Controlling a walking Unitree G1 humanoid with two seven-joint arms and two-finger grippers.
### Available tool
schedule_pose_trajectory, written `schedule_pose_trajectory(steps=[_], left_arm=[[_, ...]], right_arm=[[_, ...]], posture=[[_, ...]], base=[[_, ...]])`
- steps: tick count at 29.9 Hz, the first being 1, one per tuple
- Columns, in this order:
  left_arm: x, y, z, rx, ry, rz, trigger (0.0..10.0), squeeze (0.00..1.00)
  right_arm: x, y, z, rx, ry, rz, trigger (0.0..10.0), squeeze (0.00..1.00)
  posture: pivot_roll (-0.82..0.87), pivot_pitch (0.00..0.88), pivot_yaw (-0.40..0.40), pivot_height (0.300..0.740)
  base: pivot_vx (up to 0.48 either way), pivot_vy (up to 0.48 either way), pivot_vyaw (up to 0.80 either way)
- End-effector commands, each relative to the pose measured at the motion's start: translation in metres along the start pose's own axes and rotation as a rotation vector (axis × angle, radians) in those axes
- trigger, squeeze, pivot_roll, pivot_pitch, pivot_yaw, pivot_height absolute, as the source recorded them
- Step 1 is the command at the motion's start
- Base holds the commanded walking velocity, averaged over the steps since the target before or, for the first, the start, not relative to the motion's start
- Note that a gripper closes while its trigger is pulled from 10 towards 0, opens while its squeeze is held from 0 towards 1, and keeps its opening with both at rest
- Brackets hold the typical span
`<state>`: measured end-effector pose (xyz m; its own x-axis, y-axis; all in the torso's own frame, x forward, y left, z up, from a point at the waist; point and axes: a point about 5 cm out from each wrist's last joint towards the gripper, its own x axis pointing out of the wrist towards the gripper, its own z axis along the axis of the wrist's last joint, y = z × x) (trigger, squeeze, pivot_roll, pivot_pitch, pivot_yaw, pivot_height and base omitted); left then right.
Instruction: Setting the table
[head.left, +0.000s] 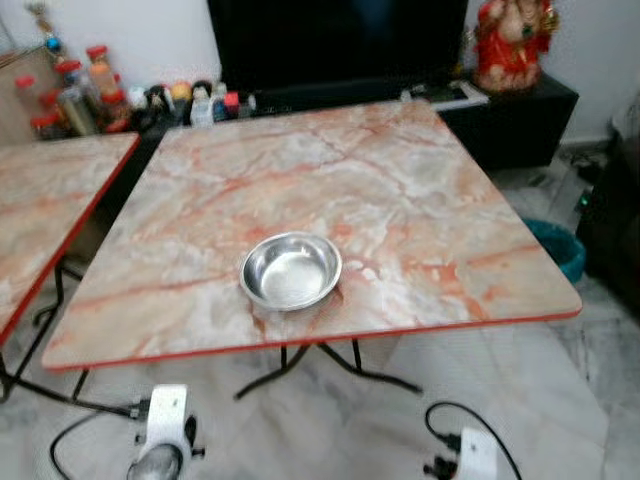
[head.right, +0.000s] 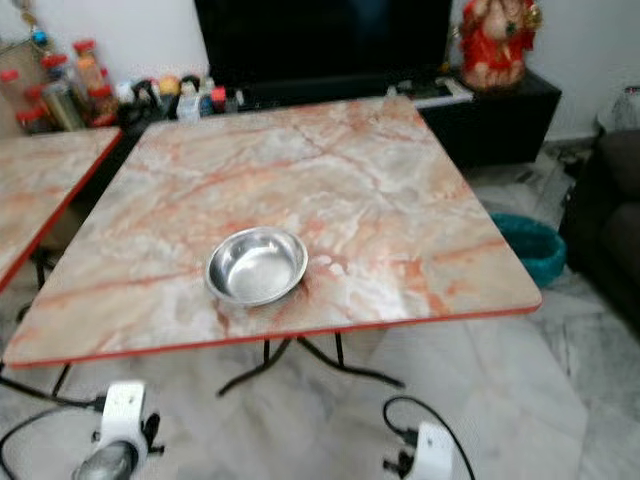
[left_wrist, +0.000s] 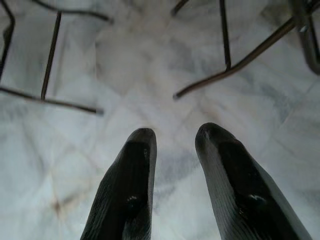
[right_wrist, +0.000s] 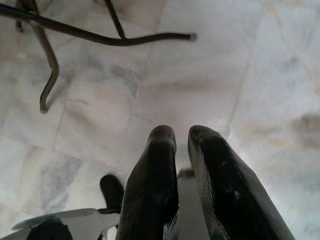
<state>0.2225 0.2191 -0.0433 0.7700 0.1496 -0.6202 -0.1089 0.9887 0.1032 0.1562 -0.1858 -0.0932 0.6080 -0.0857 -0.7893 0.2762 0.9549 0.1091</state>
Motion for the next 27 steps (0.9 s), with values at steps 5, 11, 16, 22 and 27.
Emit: schedule_pose_trajectory(steps=[5,11,16,22,27], left_arm=[[0.003,0.011,-0.011,0.082,0.091,-0.070,10.0,0.00],[0.002,0.017,-0.017,0.067,0.131,-0.042,10.0,0.00],[-0.003,0.014,-0.032,-0.020,0.150,0.003,10.0,0.00],[-0.011,0.005,-0.051,-0.122,0.176,0.054,10.0,0.00],[-0.012,0.000,-0.055,-0.161,0.180,0.069,10.0,0.00]], right_arm=[[-0.003,0.012,-0.012,0.066,-0.002,-0.025,10.0,0.00],[-0.005,0.012,-0.016,0.067,-0.002,-0.026,10.0,0.00],[-0.005,0.002,-0.015,0.023,0.007,-0.022,10.0,0.00],[0.000,-0.003,0.003,-0.085,-0.006,0.022,10.0,0.00],[0.004,-0.001,0.016,-0.153,-0.015,0.060,10.0,0.00]], posture=[[-0.20,0.000,0.280,0.740],[-0.20,0.000,0.269,0.740],[-0.13,0.000,0.167,0.740],[-0.05,0.000,0.019,0.740],[0.00,0.000,-0.036,0.740]], base=[[0.000,0.000,0.00],[0.000,0.000,0.00],[0.000,0.000,0.00],[0.000,0.000,0.00],[0.000,0.000,0.00]])
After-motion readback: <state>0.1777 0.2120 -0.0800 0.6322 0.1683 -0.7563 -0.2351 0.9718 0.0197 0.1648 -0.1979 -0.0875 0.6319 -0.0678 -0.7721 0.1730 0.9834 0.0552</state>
